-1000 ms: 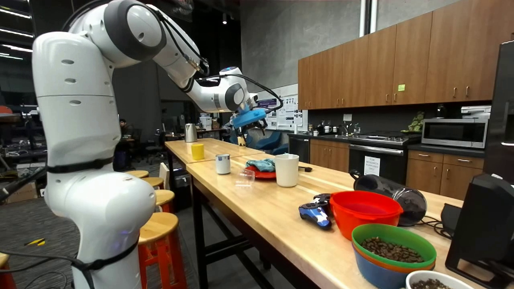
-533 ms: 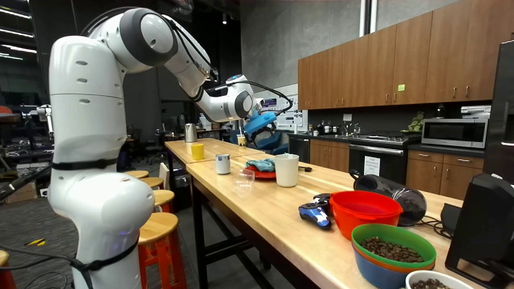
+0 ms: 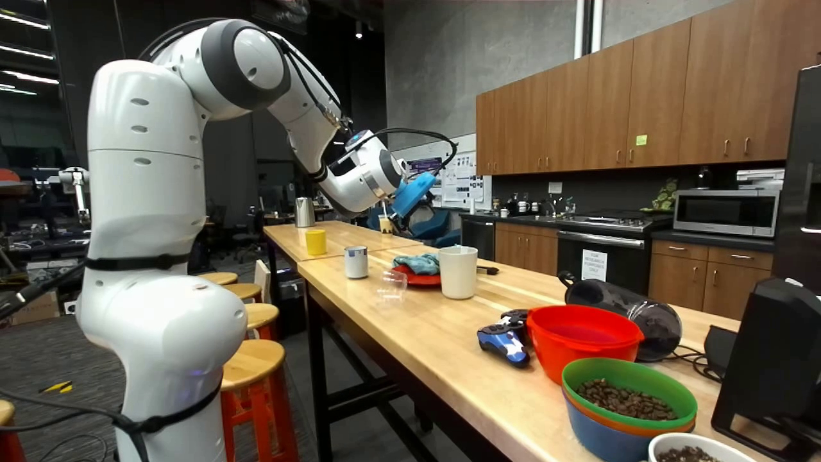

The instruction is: Move the green towel forward

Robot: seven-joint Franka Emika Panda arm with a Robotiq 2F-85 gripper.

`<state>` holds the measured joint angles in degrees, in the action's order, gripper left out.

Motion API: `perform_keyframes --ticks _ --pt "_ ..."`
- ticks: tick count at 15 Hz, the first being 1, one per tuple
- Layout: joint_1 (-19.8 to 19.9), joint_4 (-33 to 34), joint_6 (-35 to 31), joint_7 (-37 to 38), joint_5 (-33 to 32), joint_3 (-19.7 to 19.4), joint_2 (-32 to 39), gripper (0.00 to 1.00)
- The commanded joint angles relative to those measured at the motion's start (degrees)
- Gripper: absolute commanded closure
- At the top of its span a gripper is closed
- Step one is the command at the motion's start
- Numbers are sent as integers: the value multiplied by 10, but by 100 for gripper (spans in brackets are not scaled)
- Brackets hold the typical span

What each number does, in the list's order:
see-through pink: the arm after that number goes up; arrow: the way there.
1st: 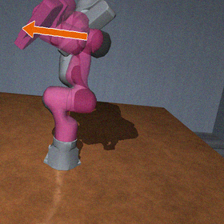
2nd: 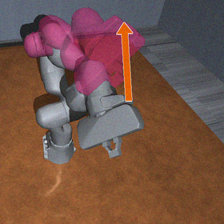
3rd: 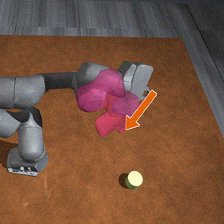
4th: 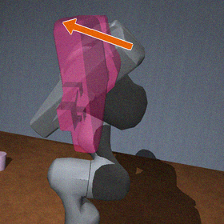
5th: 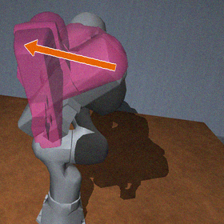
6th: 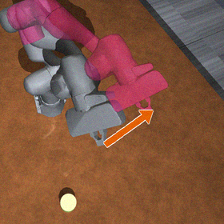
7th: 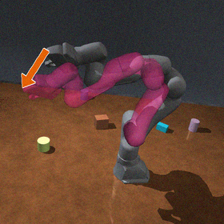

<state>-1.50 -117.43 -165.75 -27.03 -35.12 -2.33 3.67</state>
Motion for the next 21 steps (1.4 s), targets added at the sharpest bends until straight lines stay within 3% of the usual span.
perform_keyframes --ticks 1,5,11,15,17,18,21 --pt "-1 12 -1 46 -78 -12 2 0" --pt "1 3 55 65 -64 -12 -6 0" --pt "16 0 153 110 -91 -15 -12 0" --pt "22 1 166 127 -94 -13 -12 0" --pt "21 -9 155 119 -33 -5 -14 0" --pt "22 3 156 117 -60 -9 -1 0" --pt "22 3 156 116 -55 -7 0 0"
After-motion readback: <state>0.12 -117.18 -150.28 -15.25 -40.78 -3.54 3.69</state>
